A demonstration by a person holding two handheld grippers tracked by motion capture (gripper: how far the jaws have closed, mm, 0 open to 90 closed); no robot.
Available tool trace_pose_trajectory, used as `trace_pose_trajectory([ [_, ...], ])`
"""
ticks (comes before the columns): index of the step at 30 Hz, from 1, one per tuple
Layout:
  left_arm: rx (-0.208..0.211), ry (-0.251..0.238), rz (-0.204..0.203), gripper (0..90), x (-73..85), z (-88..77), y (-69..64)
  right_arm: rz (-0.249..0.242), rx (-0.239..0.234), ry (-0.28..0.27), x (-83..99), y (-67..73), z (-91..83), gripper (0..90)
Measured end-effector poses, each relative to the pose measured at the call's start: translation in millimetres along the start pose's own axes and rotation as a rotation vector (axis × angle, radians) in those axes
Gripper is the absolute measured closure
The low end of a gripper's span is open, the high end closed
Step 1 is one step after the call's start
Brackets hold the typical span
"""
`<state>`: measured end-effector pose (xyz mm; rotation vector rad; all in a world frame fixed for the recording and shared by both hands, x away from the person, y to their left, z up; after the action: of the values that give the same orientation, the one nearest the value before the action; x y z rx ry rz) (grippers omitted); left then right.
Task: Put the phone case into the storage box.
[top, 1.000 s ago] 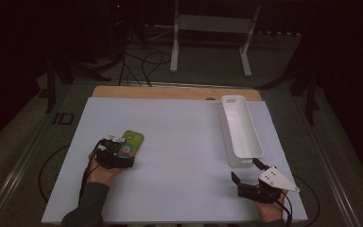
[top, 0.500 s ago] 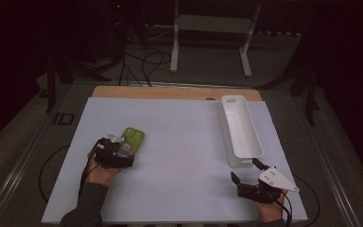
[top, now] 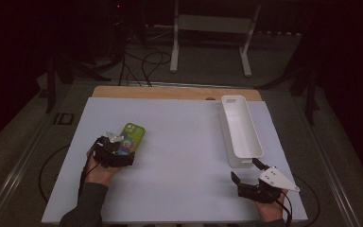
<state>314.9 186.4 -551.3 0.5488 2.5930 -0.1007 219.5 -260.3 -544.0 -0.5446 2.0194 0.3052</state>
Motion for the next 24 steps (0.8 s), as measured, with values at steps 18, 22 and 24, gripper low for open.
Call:
trace_pose_trajectory([
  [18,0.0,-0.094,0.063,16.1,-2.9,-13.1,-5.9,0.022,-0.021,-0.003,-3.9,1.3,-0.8,8.2],
  [22,0.005,-0.115,0.077,16.1,-3.7,-15.1,-8.2,0.03,-0.026,-0.002,-4.8,0.0,-1.2,8.2],
  [24,0.004,-0.126,0.089,16.1,-4.2,-16.0,-9.9,0.034,-0.029,-0.003,-5.6,-0.1,-1.3,8.2],
])
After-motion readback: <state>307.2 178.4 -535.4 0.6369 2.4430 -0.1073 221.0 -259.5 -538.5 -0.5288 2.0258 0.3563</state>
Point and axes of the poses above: each handheld gripper's, and its own axes: z roughly forward along the jaws, x roughly out of its underside, y roughly to its left, the point moved 3 cm from there along z, roughly forward along the jaws, and after that the axes turned 7 degrees about y, right-handed, at the moved point
